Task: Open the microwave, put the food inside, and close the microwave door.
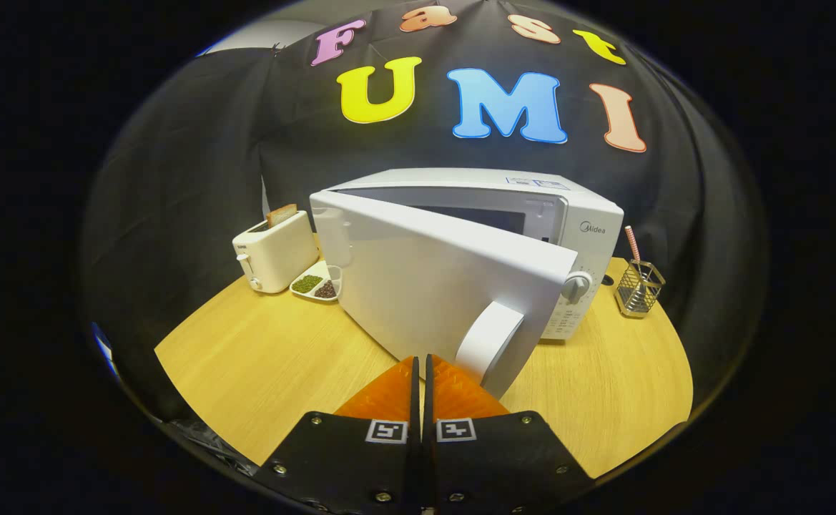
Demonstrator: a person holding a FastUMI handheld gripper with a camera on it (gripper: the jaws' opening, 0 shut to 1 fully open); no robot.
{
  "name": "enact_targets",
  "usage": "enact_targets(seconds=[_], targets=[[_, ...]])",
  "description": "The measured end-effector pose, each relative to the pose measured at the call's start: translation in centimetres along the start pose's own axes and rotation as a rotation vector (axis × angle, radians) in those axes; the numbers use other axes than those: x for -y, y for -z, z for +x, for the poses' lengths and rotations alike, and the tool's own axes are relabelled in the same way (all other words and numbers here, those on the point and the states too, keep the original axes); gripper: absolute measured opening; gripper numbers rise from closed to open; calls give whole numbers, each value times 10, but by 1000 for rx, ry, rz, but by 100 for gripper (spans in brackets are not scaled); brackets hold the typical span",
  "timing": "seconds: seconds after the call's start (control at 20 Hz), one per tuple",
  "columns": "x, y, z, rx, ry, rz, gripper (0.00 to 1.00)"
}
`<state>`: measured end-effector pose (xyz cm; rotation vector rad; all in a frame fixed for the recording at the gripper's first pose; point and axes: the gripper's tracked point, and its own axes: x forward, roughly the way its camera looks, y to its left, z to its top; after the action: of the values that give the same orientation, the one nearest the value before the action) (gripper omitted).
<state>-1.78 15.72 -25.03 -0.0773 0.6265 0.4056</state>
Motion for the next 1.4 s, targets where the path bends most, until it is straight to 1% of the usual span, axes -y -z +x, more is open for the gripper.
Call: enact_targets(seconds=[0.25,0.6,0.75,0.9,1.25,1.4], targets=[[23,-11,22,-10,26,9,1],[51,-41,51,12,78,37,1],[53,-47,61,18,78,53,1],[59,-53,72,38,109,53,1],[75,-68,91,59,186,133,1],[79,-72,97,50,190,196,1]])
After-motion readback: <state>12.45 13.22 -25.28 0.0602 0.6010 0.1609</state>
